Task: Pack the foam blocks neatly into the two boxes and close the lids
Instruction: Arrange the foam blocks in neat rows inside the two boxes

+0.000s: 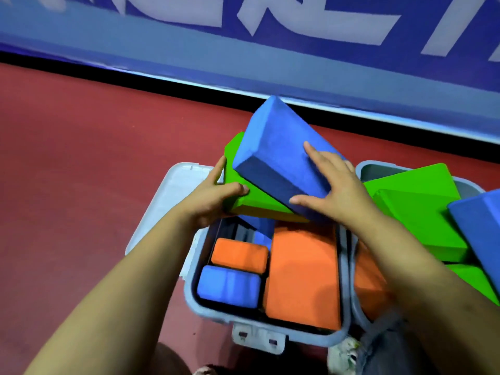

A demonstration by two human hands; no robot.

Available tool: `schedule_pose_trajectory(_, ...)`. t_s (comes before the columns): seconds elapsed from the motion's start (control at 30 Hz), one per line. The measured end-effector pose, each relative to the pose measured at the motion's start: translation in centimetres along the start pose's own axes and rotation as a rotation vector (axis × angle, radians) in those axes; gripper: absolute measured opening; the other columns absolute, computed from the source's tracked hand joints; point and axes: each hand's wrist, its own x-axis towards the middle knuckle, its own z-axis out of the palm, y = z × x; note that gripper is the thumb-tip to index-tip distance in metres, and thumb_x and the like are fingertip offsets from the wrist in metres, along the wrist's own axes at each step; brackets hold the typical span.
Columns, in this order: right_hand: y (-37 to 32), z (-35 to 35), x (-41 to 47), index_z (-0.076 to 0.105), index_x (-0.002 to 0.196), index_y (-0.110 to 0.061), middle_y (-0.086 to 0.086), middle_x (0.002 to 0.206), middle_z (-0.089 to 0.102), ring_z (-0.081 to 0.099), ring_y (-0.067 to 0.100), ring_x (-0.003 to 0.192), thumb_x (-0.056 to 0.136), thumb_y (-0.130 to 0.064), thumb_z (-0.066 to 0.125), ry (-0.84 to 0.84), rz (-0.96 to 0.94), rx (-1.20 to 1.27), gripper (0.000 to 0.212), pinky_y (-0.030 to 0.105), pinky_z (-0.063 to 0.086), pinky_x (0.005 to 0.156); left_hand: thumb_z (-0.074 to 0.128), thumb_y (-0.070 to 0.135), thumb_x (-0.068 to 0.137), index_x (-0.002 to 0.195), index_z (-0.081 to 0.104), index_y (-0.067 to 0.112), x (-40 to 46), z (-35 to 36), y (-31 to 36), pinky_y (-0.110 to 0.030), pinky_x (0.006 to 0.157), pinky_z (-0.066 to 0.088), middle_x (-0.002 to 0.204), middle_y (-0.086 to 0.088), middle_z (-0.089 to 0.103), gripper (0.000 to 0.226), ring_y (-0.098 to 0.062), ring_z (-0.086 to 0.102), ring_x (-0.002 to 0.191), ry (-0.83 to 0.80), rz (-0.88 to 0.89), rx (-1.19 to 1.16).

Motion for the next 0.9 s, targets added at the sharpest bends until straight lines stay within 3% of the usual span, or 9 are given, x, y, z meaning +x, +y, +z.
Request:
schedule_pose_trajectory(0.13, -1.3, -1.4, -3.0, 0.049, 0.135, -0.019, 0.005, 0.122, 0.051, 0.051, -0.001, 0.104, 0.071, -0.059, 0.071, -0.067, 0.1, 0.28, 0.079, 0.008, 0.036, 0.096, 0.07, 0.015, 0.066, 0.134, 0.035, 0.058, -5.1, -2.5, -1.2, -0.047, 0.085, 0.054, 0.106, -0.002, 0.069, 0.088, -0.02, 0.066, 0.091, -0.024, -0.071, 0.088)
schedule_pose_trajectory(0.23, -0.5, -1.1, -5.1, 0.033, 0.146, -0.026, 0.006, 0.139, 0.043, 0.042, 0.019, 0.129, 0.065, -0.074, 0.063, -0.156, 0.35, 0.146, 0.099, 0.027, 0.028, 0.112, 0.076, 0.022, 0.058, 0.135, 0.038, 0.056, -8.6, -3.9, -1.7, -0.054, 0.091, 0.051, 0.117, -0.012, 0.063, 0.093, -0.026, 0.062, 0.099, -0.06, -0.106, 0.087)
schedule_pose_trajectory(0.3, -1.4, -1.1, -6.5, 0.014, 0.15, -0.036, -0.002, 0.148, 0.037, 0.042, 0.018, 0.131, 0.056, -0.073, 0.071, -0.263, 0.695, 0.478, 0.115, 0.041, 0.03, 0.113, 0.075, 0.023, 0.057, 0.133, 0.042, 0.055, -11.0, -4.3, -1.9, -0.052, 0.088, 0.053, 0.118, -0.015, 0.062, 0.089, -0.028, 0.063, 0.1, -0.069, -0.102, 0.07)
schedule_pose_trajectory(0.37, -2.9, -0.9, -7.7, 0.011, 0.149, -0.037, -0.008, 0.135, 0.05, 0.058, 0.018, 0.112, 0.057, -0.056, 0.075, -0.306, 0.927, 0.904, 0.114, 0.053, 0.046, 0.096, 0.076, 0.023, 0.057, 0.13, 0.045, 0.056, -13.3, -4.6, -2.3, -0.049, 0.085, 0.055, 0.113, -0.015, 0.062, 0.085, -0.027, 0.062, 0.096, -0.048, -0.098, 0.068)
schedule_pose_trajectory(0.43, -3.9, -0.8, -8.9, 0.028, 0.145, -0.032, -0.004, 0.123, 0.062, 0.067, 0.018, 0.092, 0.061, -0.042, 0.075, -0.372, 0.984, 1.123, 0.097, 0.046, 0.056, 0.071, 0.077, 0.022, 0.056, 0.126, 0.046, 0.058, -15.4, -5.0, -2.8, -0.046, 0.082, 0.055, 0.112, -0.018, 0.06, 0.085, -0.028, 0.06, 0.093, -0.016, -0.102, 0.062)
schedule_pose_trajectory(0.53, -4.2, -1.1, -9.7, 0.059, 0.121, -0.025, 0.0, 0.106, 0.071, 0.071, 0.016, 0.082, 0.038, -0.043, 0.093, -0.485, 0.937, 1.245, 0.092, 0.039, 0.056, 0.07, 0.077, 0.02, 0.057, 0.132, 0.042, 0.056, -17.5, -5.7, -3.4, -0.055, 0.09, 0.051, 0.12, -0.02, 0.061, 0.09, -0.031, 0.059, 0.097, 0.015, -0.1, 0.011)
schedule_pose_trajectory(0.63, -3.6, -1.4, -10.1, 0.064, 0.108, -0.021, 0.003, 0.095, 0.073, 0.072, 0.018, 0.077, 0.01, -0.039, 0.096, -0.426, 1.034, 1.356, 0.105, 0.039, 0.056, 0.075, 0.077, 0.024, 0.056, 0.135, 0.039, 0.054, -18.4, -5.7, -3.5, -0.048, 0.079, 0.056, 0.116, -0.01, 0.066, 0.093, -0.027, 0.063, 0.089, 0.07, -0.067, -0.025)
schedule_pose_trajectory(0.8, -4.0, -2.6, -10.6, 0.068, 0.099, -0.013, 0.008, 0.089, 0.074, 0.072, 0.021, 0.073, 0.003, -0.025, 0.096, -0.205, 1.077, 1.508, 0.101, 0.046, 0.059, 0.062, 0.076, 0.025, 0.054, 0.132, 0.042, 0.054, -19.1, -5.7, -3.1, -0.035, 0.062, 0.054, 0.111, -0.001, 0.063, 0.09, -0.024, 0.058, 0.075, 0.234, -0.074, -0.097)
schedule_pose_trajectory(0.9, -4.7, -3.4, -10.8, 0.064, 0.093, -0.015, 0.008, 0.082, 0.071, 0.07, 0.024, 0.071, 0.029, -0.029, 0.096, -0.052, 1.146, 1.483, 0.073, 0.051, 0.055, 0.059, 0.072, 0.022, 0.065, 0.136, 0.04, 0.05, -19.1, -6.3, -3.2, -0.037, 0.066, 0.052, 0.111, -0.005, 0.059, 0.083, -0.026, 0.054, 0.077, 0.364, -0.082, -0.086)
